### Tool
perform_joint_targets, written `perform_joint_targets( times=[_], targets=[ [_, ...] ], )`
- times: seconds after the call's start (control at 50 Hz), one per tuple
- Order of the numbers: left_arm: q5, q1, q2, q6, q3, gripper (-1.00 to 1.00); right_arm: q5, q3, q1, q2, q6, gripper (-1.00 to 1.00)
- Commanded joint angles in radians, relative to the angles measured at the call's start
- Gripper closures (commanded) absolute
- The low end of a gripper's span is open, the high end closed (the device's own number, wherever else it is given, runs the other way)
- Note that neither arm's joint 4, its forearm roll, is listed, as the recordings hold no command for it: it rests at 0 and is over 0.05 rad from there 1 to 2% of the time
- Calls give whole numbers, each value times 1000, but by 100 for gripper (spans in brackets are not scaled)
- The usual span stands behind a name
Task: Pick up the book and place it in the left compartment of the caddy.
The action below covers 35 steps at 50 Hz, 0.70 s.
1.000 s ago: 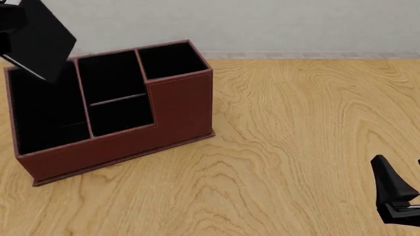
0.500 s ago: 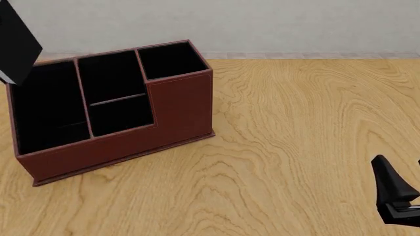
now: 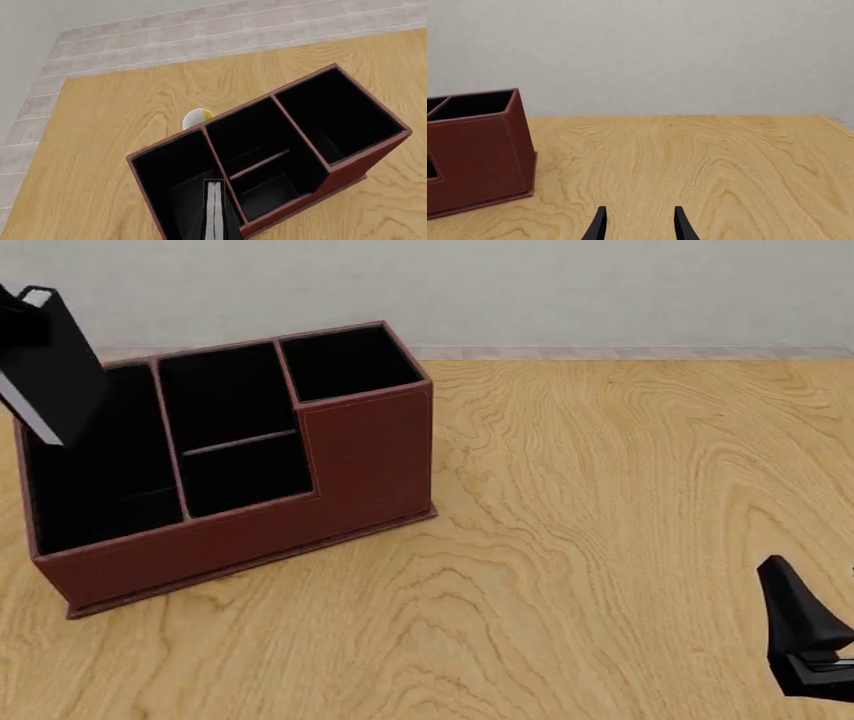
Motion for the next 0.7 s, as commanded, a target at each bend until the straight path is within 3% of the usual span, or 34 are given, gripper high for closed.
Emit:
perform_joint_targets(
  times=[0.02,0.34,0.7],
  targets=[
    [-43,32,45,10,27,100,2,0,-2,-3,3,-100],
    [-121,69,91,34,81,100,0,0,-2,-1,1,-100],
    [-181,65,125,10,121,100,7,0,0,-7,0,-100]
  ],
)
